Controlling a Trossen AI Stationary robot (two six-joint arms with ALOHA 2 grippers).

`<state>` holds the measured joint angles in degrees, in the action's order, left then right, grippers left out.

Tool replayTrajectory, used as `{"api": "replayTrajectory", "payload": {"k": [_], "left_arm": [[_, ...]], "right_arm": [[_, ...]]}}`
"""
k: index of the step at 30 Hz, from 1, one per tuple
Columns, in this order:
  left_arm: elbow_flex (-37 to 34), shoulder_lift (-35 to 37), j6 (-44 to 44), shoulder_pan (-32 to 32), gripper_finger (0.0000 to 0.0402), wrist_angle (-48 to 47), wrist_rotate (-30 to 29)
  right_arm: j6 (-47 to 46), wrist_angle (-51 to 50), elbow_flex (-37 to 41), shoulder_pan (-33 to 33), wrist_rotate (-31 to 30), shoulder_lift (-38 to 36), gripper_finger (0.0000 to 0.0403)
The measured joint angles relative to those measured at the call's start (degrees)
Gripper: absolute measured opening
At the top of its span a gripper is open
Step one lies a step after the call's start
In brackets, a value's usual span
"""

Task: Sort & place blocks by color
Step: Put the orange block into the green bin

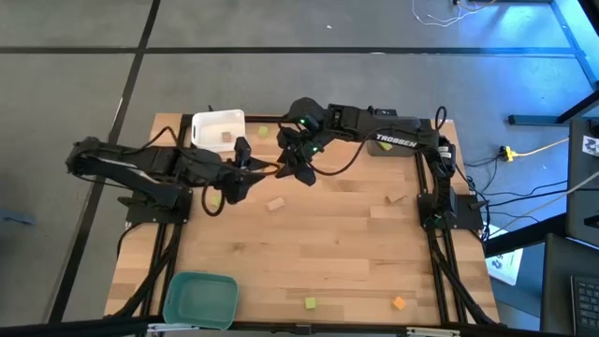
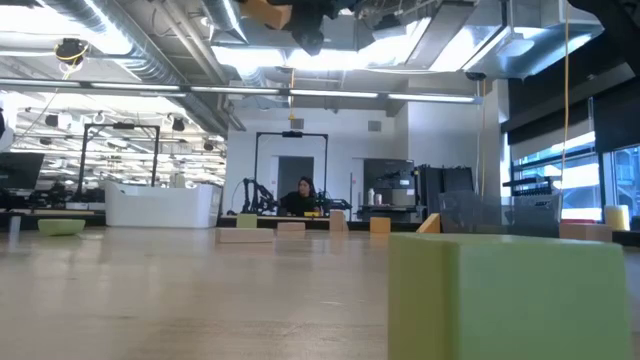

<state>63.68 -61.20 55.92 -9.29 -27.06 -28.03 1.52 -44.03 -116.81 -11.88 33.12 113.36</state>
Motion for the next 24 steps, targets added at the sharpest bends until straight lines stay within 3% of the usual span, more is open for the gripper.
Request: {"api": "replayTrajectory", "payload": {"k": [14, 21, 24], "left_arm": [[0.0, -2.2, 1.6, 0.0, 0.0169, 2.2, -0.9], [0.0, -3.3, 0.3, 0.0, 0.0117, 2.0, -2.1], [0.0, -3.3, 0.1, 0.0, 0.0115, 1.9, -2.3]], "right_arm": [[0.2, 0.1, 0.0, 0.1, 0.1, 0.0, 0.0129], [-0.1, -0.8, 0.0, 0.1, 0.2, 0.0, 0.0129], [-0.3, -0.9, 0.0, 0.1, 0.2, 0.0, 0.0129]]}}
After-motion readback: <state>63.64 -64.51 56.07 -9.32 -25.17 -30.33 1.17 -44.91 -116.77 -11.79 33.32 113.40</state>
